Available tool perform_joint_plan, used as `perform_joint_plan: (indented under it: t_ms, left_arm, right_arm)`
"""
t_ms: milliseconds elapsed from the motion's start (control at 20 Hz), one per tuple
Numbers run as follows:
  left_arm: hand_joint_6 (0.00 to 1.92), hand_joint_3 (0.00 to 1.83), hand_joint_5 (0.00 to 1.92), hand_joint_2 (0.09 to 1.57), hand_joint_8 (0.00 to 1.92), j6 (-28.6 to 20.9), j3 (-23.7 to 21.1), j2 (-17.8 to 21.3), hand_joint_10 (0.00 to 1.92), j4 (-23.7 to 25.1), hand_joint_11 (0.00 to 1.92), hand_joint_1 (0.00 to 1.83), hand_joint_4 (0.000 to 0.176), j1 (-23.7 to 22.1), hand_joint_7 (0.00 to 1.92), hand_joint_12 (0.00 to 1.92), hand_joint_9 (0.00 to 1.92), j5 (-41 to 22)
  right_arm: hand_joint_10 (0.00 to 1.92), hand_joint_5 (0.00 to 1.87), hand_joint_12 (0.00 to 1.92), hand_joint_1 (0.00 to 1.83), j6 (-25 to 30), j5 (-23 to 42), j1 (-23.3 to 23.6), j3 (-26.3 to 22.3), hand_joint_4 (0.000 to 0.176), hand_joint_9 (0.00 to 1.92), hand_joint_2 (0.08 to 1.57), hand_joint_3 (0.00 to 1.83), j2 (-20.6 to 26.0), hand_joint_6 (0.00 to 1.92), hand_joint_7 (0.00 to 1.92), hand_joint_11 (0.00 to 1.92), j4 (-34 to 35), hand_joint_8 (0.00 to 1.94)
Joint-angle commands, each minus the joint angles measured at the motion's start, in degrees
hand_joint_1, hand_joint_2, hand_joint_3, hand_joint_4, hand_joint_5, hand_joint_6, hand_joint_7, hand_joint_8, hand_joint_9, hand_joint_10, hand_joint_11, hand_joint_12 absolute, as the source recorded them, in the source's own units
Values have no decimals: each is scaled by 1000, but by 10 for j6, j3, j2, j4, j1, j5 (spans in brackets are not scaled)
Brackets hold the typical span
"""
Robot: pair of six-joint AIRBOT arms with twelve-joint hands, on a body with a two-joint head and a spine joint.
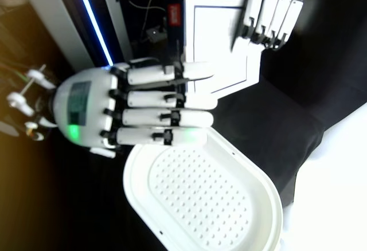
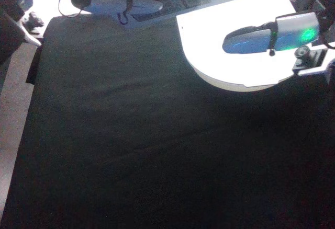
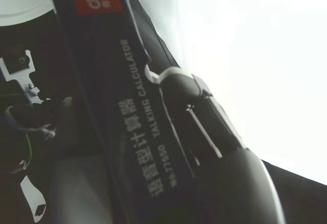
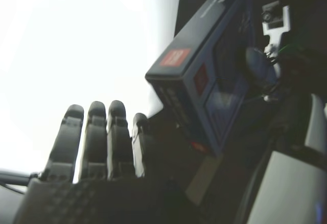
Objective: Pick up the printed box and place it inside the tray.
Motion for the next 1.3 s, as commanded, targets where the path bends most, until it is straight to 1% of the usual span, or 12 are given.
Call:
perform_joint_plan:
  t_ms: [0, 250, 350, 500, 550, 600, 700, 900, 950, 1100, 1150, 1250]
  left_arm:
    - [741, 1, 993, 1082, 985, -1, 0, -2, 1074, -6, 1201, 1268, 0, -2, 1141, 1481, 1327, -79]
    - [718, 1, 978, 1089, 1045, -1, 6, -29, 1110, -6, 1187, 1280, 0, 1, 1107, 1492, 1276, -82]
    - [807, 2, 1074, 1066, 802, -1, 5, -33, 1101, -6, 1198, 1191, 0, 3, 1215, 1475, 1298, -85]
    - [700, 4, 1117, 1046, 935, -1, 6, -39, 1047, -5, 1246, 1215, 0, 5, 1225, 1401, 1352, -84]
    - [731, 0, 1120, 1048, 972, -1, 6, -40, 1113, -5, 1270, 1199, 0, 6, 1258, 1425, 1377, -83]
    - [711, 0, 1137, 1042, 933, -1, 6, -40, 1106, -5, 1268, 1194, 0, 7, 1259, 1465, 1369, -84]
    - [579, 1, 1103, 1045, 894, -1, 6, -40, 1013, -3, 1282, 1276, 0, 11, 1202, 1467, 1362, -81]
    - [722, 1, 1129, 1045, 841, -1, 6, -41, 1139, -3, 1345, 1197, 0, 14, 1317, 1464, 1405, -84]
    - [650, 1, 1045, 1053, 854, -1, 6, -40, 712, -3, 1237, 1289, 0, 15, 1205, 1167, 1348, -84]
    - [760, 1, 1001, 1052, 743, -1, 6, -40, 505, -3, 1111, 1292, 0, 16, 1240, 1162, 1355, -84]
    - [338, 0, 898, 1040, 456, -1, 6, -40, 421, -3, 887, 1137, 0, 17, 1124, 1317, 1215, -84]
    - [42, 22, 646, 1105, 50, -3, 6, -40, 86, -1, 321, 616, 0, 17, 699, 1217, 721, -83]
  right_arm:
    - [6, 72, 665, 765, 5, 65, 9, 2, 51, 138, 557, 9, 0, 1, 171, 0, 9, 1]
    - [6, 174, 620, 783, 5, 65, 17, 7, 22, 171, 603, 6, -8, 10, 226, 0, 11, 4]
    - [9, 222, 570, 787, 6, 65, 20, 8, 2, 199, 618, 9, -10, 11, 262, 0, 11, 7]
    - [34, 441, 894, 847, 11, 65, 22, 9, 0, 353, 656, 12, -13, 37, 472, 0, 11, 30]
    - [99, 698, 1239, 942, 12, 65, 22, 10, 0, 612, 801, 27, -13, 75, 714, 179, 11, 57]
    - [177, 885, 1332, 1036, 12, 65, 22, 10, 0, 867, 913, 15, -13, 85, 929, 390, 11, 70]
    - [523, 1172, 1335, 1267, 12, 65, 22, 10, 0, 1313, 1008, 2, -14, 531, 1277, 1008, 9, 567]
    - [1195, 1058, 1653, 1199, 13, 65, 22, 10, 0, 1238, 1069, 1, -14, 823, 1253, 1089, 7, 729]
    - [1174, 1047, 1631, 1267, 13, 65, 22, 10, 0, 1199, 1054, 4, -14, 724, 1224, 1053, 7, 792]
    - [1111, 1027, 1579, 1288, 13, 65, 22, 10, 0, 1195, 1051, 0, -14, 740, 1226, 1045, 7, 795]
    - [1210, 1049, 1648, 1198, 13, 65, 22, 10, 0, 1207, 1072, 0, -14, 838, 1245, 1066, 7, 732]
    - [1246, 1062, 1663, 1177, 13, 65, 22, 10, 0, 1188, 1075, 0, -14, 850, 1255, 1059, 7, 660]
